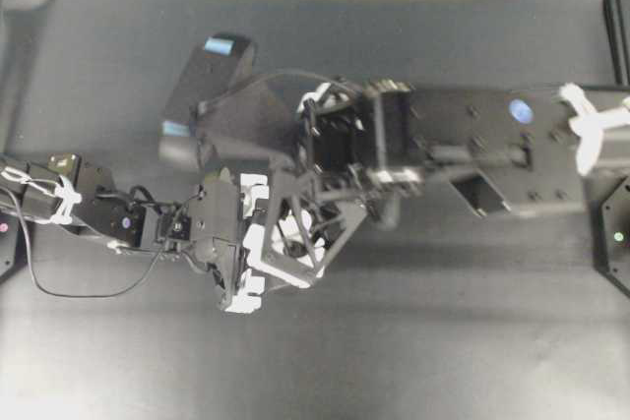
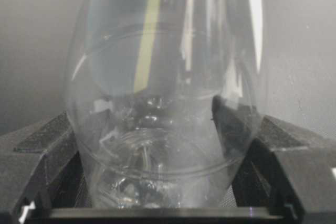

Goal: Open the bottle cap by holding the bottle with the left arm and twisting the cap with the right arm.

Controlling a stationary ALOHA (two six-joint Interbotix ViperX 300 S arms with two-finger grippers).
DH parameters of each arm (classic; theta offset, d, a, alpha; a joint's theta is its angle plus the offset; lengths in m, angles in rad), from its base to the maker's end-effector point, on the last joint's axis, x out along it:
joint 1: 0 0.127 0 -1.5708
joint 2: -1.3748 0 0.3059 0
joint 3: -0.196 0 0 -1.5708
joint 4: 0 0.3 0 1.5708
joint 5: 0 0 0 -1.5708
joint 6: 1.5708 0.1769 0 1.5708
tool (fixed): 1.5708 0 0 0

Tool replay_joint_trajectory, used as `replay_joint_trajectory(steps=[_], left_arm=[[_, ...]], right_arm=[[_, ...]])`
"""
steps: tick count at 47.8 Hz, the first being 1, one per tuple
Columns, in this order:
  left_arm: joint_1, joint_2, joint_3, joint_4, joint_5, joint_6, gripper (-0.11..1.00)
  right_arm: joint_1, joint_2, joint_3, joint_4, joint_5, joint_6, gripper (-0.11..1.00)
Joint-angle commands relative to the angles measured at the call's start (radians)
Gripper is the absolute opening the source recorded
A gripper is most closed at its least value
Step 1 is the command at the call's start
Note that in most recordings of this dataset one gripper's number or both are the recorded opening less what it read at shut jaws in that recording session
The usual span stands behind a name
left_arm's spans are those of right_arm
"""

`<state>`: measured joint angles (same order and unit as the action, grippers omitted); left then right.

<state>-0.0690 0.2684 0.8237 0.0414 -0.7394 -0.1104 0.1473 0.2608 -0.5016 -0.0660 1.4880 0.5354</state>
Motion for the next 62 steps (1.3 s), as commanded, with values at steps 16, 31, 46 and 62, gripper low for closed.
replay_joint_trajectory(steps=[16,31,46,62], left_arm=[[-0.018,0.008,0.002,0.003,0.02,-0.005,0.79],[-0.018,0.008,0.002,0.005,0.02,-0.005,0.79],[-0.02,0.008,0.003,0.003,0.02,-0.005,0.79],[-0.02,0.008,0.003,0.005,0.02,-0.005,0.79]], right_arm=[[-0.009,0.078,-0.005,0.061,-0.011,0.267,0.76],[-0.015,0.069,0.1,0.061,-0.061,0.273,0.76],[-0.015,0.058,0.127,0.061,-0.084,0.265,0.56],[-0.02,0.046,0.155,0.061,-0.095,0.207,0.36]])
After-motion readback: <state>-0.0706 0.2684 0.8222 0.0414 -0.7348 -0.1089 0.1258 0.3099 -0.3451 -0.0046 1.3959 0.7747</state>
